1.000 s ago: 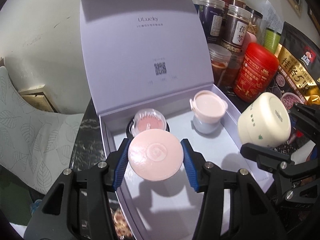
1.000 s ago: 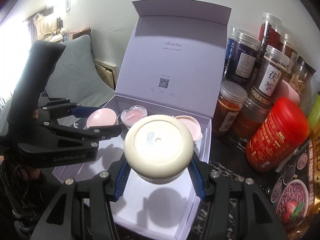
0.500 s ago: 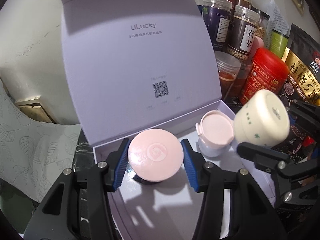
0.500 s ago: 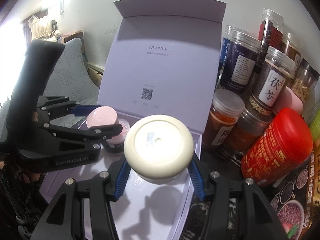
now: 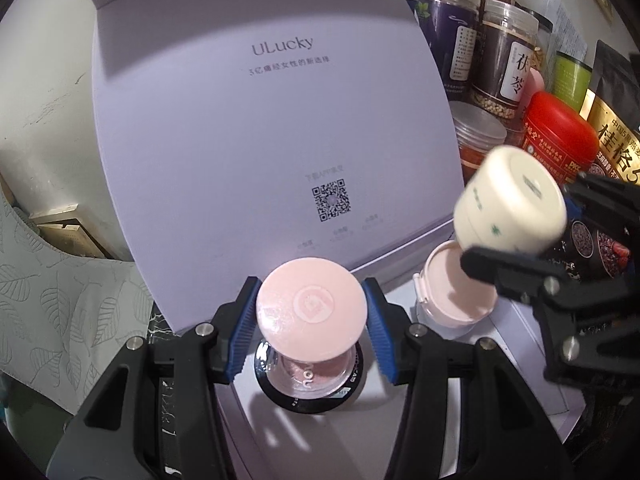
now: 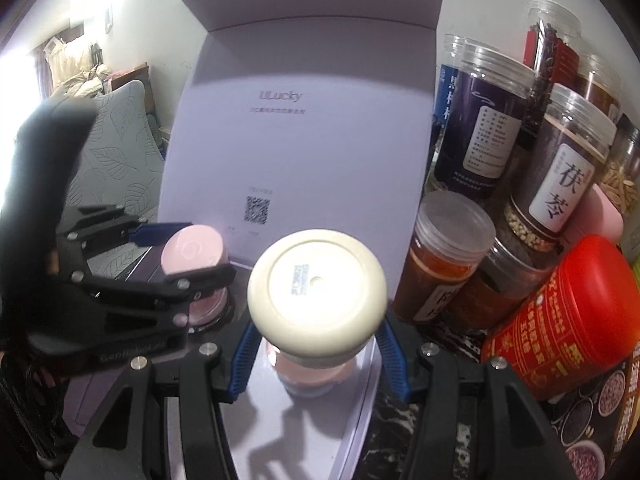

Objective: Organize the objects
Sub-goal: 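Lower the compact onto the black jar with left tool while right stacks cream jar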

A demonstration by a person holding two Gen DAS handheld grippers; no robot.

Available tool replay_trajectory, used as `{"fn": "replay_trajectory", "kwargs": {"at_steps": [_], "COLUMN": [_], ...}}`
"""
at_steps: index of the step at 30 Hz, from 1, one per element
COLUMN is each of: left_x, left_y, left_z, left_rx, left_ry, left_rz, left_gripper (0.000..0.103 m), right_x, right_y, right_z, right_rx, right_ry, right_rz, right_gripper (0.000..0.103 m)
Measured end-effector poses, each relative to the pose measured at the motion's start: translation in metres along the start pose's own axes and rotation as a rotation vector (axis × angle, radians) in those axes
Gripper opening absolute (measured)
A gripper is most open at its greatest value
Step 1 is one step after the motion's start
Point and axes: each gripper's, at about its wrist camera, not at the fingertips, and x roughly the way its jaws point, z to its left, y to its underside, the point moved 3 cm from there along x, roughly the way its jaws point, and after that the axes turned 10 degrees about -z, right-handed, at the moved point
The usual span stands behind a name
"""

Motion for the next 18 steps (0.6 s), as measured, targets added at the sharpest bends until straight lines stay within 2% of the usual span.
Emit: {"fn": "replay_trajectory", "kwargs": {"at_steps": [12,18], "left_x": [0.003,0.005], "left_y": [0.006,0.011], "left_z": [-0.01,-0.009], "left_rx": [0.021,0.0], "left_ry": [-0.004,0.012], "left_rz": [0.004,0.025], "left_gripper": [0.049,0.049], "right_x": [0.02,0.03], "right_y": [0.008,0.012], "right_z": [-0.001,0.005], "right_rx": [-0.022,-0.04], "right_ry": [0.015,-0.008], "right_rz": [0.047,0.066], "right_gripper": [0.055,0.055]}}
